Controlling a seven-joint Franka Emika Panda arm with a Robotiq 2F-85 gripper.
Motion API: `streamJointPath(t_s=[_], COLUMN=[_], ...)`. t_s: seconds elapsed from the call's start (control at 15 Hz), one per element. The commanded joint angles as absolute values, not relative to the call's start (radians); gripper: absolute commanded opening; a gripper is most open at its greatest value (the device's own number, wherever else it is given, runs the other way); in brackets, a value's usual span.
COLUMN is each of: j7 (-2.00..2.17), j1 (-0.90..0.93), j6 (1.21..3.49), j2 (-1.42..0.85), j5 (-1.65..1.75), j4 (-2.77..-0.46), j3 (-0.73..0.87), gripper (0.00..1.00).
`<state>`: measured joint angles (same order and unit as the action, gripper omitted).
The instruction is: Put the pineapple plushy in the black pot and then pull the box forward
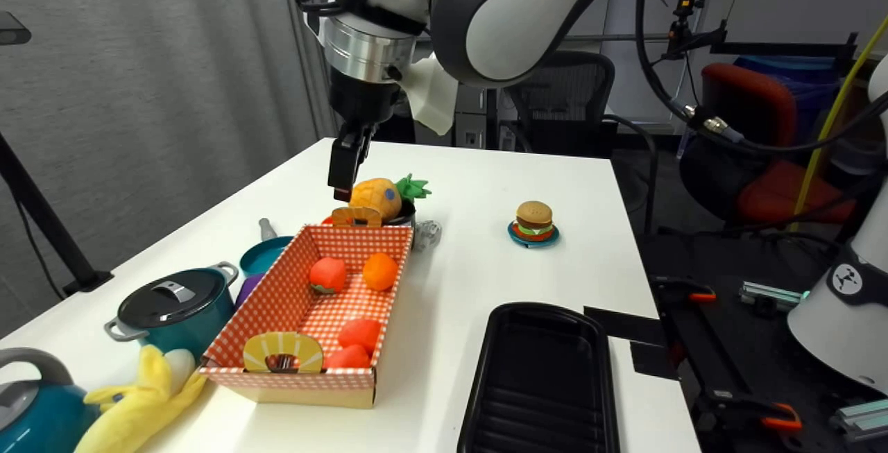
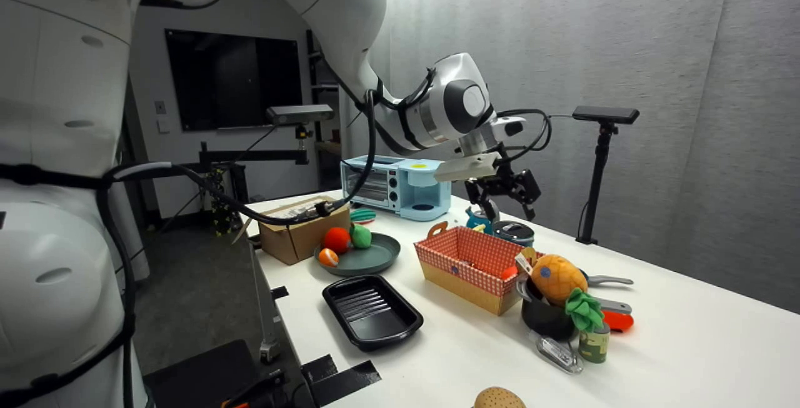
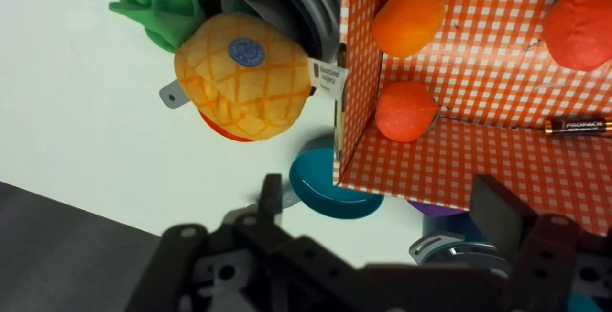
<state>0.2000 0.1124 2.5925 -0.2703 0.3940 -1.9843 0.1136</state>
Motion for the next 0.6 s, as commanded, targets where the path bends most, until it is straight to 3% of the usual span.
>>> streamJointPath(t_s=[0.0, 0.27, 0.33, 0.4, 0.53], j7=[0.159, 0.166, 0.173, 0.172, 0.182], j1=[0.066, 0.048, 0.051, 0.053, 0.067], j6=[2.569, 2.564, 2.563, 2.562, 2.566], j2=[-0.334, -0.400, -0.411, -0.417, -0.415], j5=[0.346, 0.349, 0.357, 0.359, 0.378], j4=[-1.937, -1.909, -1.902, -1.898, -1.896], j3=[0.105, 0.122, 0.128, 0.129, 0.137], gripper=[1.00, 1.00, 0.96, 0.74, 0.69])
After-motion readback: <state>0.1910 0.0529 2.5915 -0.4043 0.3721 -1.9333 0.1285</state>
